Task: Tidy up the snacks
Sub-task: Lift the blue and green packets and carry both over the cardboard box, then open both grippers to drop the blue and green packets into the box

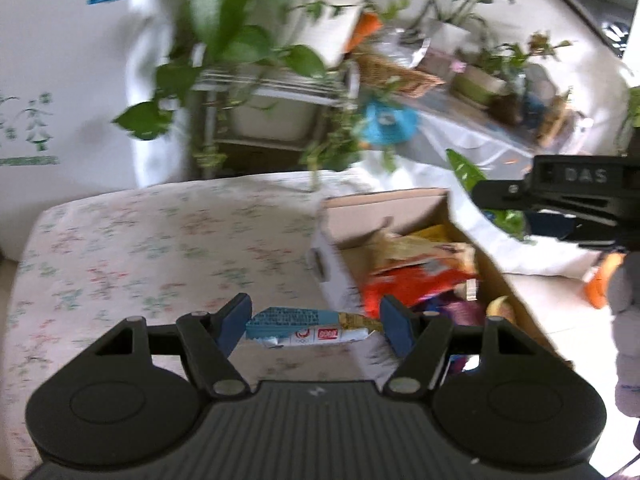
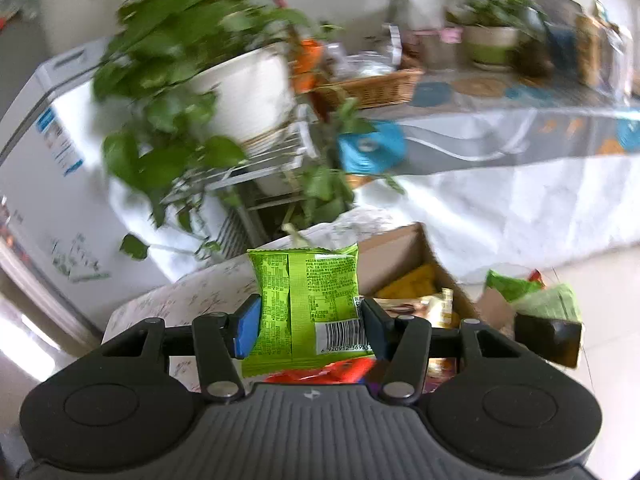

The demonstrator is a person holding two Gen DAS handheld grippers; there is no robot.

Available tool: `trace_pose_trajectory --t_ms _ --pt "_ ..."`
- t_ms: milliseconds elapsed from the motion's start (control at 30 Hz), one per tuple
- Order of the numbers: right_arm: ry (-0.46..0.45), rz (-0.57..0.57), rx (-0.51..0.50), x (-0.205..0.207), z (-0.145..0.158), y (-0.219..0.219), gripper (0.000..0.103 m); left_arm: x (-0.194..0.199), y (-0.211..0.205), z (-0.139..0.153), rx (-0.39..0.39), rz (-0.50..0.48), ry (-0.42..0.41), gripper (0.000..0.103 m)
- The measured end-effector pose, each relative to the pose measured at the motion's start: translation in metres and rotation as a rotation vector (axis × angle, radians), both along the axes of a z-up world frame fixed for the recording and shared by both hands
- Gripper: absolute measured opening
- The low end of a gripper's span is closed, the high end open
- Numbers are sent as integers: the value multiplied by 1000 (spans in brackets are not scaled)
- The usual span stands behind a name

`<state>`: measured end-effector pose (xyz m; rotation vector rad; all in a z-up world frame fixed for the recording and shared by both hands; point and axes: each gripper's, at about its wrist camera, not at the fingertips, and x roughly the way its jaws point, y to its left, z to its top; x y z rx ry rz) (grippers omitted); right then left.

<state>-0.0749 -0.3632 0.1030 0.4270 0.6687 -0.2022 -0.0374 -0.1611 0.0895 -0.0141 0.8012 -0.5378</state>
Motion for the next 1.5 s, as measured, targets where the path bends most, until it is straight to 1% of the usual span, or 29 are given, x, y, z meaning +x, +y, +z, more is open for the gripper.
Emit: trace_pose_trajectory --t_ms 167,300,600,667,733,900,967,1033,1100,1167,1200,1233,1300,1367,1433,1500 --pt "-2 -68 74 -10 -3 -23 60 -4 -28 -2 -34 -36 24 70" --pt "5 -105 106 -14 -6 -34 60 -7 -50 -5 -23 -71 34 70" --pt "16 -148 132 -20 -8 -43 60 -16 -84 -10 14 -128 19 70" --pt "1 -156 122 -23 -4 -44 62 -20 -90 -10 26 -148 3 72" --pt "-8 -166 111 -24 -2 -43 66 -21 -96 -14 35 -198 13 72" --pt "-20 -172 121 -26 0 -46 67 -29 -99 -22 45 -247 -3 71" --pt "-27 -174 124 -27 2 -47 67 -31 -97 -24 31 -256 1 71" --pt "-29 -175 128 -28 2 -48 67 -32 -95 -25 19 -257 10 72" --pt "-31 -169 131 -28 3 -47 69 -32 -95 -25 29 -249 11 72" --pt "-25 -160 130 -27 3 -45 77 -32 -94 -21 41 -239 10 77" --pt "-21 -158 127 -26 3 -44 78 -32 -94 -20 47 -231 11 79" --pt "-19 -154 120 -26 3 -43 78 -31 -94 -18 60 -218 13 81" --pt "-10 -147 104 -25 3 -41 81 -29 -93 -15 86 -199 22 83" --pt "7 -144 90 -23 1 -40 85 -26 -90 -13 112 -183 37 86" --pt "19 -143 81 -23 -1 -39 86 -25 -85 -11 137 -166 47 89" --pt "29 -145 68 -22 -1 -37 89 -23 -81 -10 163 -155 59 89"
